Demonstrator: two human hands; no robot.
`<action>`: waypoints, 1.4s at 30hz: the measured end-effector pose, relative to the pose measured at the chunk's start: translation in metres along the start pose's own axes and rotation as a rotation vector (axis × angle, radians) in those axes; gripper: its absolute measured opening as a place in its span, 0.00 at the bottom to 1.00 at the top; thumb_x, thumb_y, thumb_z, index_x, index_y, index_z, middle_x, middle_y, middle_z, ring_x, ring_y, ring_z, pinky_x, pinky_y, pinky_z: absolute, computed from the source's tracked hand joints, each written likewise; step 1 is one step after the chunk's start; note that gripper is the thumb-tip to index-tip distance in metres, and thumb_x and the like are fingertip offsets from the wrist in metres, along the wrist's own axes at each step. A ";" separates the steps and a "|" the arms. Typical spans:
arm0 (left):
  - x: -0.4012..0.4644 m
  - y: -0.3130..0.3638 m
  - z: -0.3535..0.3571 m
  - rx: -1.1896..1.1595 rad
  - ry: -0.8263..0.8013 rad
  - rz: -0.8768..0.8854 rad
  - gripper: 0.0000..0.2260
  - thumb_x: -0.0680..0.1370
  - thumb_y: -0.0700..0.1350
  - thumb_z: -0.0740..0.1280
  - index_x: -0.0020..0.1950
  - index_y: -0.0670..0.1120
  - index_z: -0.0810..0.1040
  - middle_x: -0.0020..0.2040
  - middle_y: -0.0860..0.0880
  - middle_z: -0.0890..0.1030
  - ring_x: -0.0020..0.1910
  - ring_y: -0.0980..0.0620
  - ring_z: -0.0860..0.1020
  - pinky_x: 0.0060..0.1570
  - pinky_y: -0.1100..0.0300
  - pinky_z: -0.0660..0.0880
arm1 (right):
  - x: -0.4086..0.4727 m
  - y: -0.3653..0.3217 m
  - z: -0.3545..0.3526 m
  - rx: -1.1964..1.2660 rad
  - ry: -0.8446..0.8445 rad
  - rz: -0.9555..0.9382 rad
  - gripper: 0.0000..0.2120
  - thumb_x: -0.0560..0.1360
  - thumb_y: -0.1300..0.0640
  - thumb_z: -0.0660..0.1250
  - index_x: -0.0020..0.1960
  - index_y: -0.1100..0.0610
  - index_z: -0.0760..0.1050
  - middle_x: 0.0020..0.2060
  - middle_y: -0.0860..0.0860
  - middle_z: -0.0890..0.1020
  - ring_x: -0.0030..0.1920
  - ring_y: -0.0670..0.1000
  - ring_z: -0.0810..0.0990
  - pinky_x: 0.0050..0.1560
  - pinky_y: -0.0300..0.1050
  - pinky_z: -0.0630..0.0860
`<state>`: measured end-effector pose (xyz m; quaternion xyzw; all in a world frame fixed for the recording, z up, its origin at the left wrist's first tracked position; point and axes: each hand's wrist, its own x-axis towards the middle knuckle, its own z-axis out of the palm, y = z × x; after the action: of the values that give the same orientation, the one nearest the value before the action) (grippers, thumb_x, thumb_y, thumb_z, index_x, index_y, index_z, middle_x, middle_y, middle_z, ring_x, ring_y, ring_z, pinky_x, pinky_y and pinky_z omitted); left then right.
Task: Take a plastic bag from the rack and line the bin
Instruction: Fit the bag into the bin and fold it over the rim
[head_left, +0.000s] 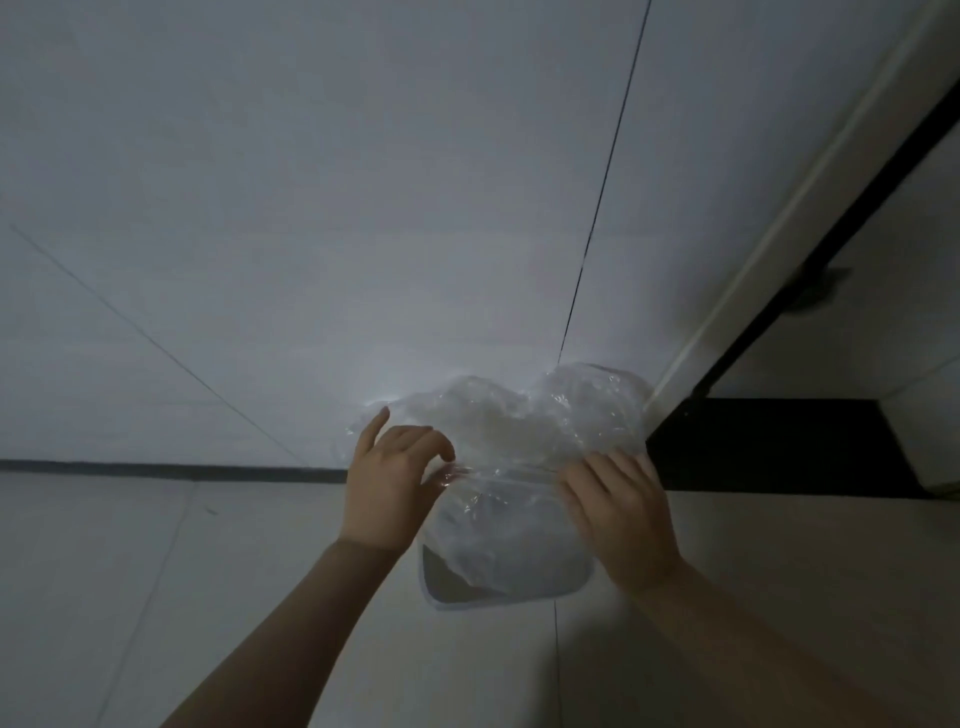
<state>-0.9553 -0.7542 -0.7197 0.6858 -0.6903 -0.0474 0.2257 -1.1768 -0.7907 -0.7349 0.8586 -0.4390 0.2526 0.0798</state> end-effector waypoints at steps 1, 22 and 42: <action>-0.001 -0.007 0.012 -0.034 0.010 -0.030 0.08 0.65 0.44 0.77 0.37 0.46 0.79 0.37 0.50 0.83 0.39 0.48 0.81 0.66 0.51 0.62 | -0.007 -0.001 0.013 0.004 0.007 0.009 0.10 0.65 0.65 0.72 0.31 0.57 0.72 0.26 0.53 0.74 0.29 0.57 0.74 0.31 0.49 0.72; -0.035 -0.091 0.136 0.130 -0.491 0.136 0.46 0.52 0.74 0.68 0.67 0.59 0.62 0.62 0.56 0.73 0.65 0.53 0.65 0.72 0.42 0.40 | -0.069 0.013 0.119 0.370 -0.080 0.166 0.08 0.64 0.64 0.74 0.40 0.58 0.76 0.33 0.52 0.80 0.36 0.57 0.78 0.39 0.47 0.73; -0.043 -0.118 0.141 0.204 0.159 0.110 0.34 0.52 0.57 0.80 0.50 0.41 0.74 0.48 0.40 0.76 0.49 0.39 0.75 0.61 0.35 0.65 | -0.037 0.015 0.118 0.516 -0.697 0.034 0.13 0.62 0.57 0.77 0.37 0.45 0.74 0.34 0.45 0.81 0.36 0.43 0.79 0.40 0.39 0.74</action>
<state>-0.9013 -0.7533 -0.9004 0.6678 -0.7080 0.0902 0.2111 -1.1637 -0.8153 -0.8567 0.8769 -0.3763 0.0506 -0.2948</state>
